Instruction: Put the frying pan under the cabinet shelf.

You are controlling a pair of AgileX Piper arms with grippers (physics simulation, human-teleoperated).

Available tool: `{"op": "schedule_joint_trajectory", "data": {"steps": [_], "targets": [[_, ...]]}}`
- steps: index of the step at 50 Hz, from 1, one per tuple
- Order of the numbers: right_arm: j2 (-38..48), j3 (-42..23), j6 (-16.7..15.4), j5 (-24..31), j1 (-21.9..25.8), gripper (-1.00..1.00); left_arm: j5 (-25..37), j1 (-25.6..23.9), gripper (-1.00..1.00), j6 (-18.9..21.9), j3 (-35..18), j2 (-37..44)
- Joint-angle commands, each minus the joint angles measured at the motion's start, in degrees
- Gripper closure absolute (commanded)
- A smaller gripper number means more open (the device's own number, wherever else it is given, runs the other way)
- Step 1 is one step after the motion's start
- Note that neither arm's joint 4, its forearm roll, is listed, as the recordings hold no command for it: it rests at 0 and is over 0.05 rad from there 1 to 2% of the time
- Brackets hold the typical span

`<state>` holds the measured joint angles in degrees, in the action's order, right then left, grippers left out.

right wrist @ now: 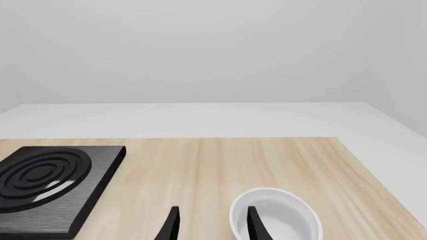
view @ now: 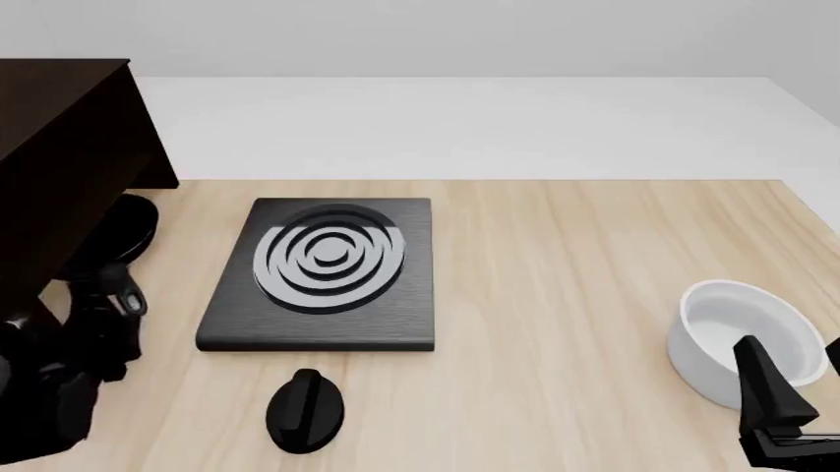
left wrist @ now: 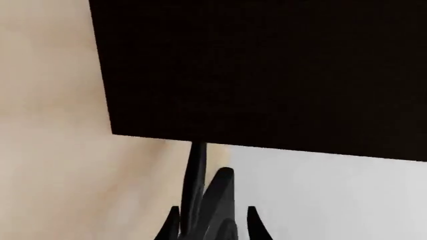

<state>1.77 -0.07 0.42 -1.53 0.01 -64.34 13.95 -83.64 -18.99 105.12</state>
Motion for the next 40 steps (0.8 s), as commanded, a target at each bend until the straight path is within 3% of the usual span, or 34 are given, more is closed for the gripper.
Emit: {"op": "schedule_joint_trajectory", "data": {"steps": [1,6,10,17,22,26,31,35,37,40], "targets": [[0.00,0.00,-0.01,0.00,0.00,-1.00,-2.76,-6.82,-1.00,7.06,13.87,-10.62],[0.02,0.00,-0.01,-0.01,0.00,-1.00,-5.52,-11.08,-1.00,5.57,18.90,-11.18],[-0.01,0.00,0.00,0.00,0.00,-1.00,-3.81,-11.41,-1.00,5.15,18.99,-13.45],[0.00,0.00,0.01,0.00,0.00,-1.00,15.51,-14.32,-1.00,4.60,18.99,-33.05],[-0.01,0.00,0.00,0.00,-0.01,-1.00,38.89,-17.46,-1.00,5.48,18.99,-56.39],[0.00,0.00,0.00,0.00,0.01,-1.00,48.00,-20.05,-1.00,7.27,18.99,-64.85],[0.03,0.00,0.01,-0.02,0.02,-1.00,48.87,-21.51,-1.00,8.39,18.99,-66.21],[0.00,0.00,0.00,0.00,0.01,-1.00,39.32,-19.86,-1.00,9.77,18.99,-57.06],[0.00,0.00,0.00,0.00,0.00,-1.00,37.54,-18.58,-1.00,13.12,18.99,-57.24],[-0.01,0.00,0.00,0.01,0.01,-1.00,30.32,-18.85,-1.00,13.41,18.99,-50.23]]}}
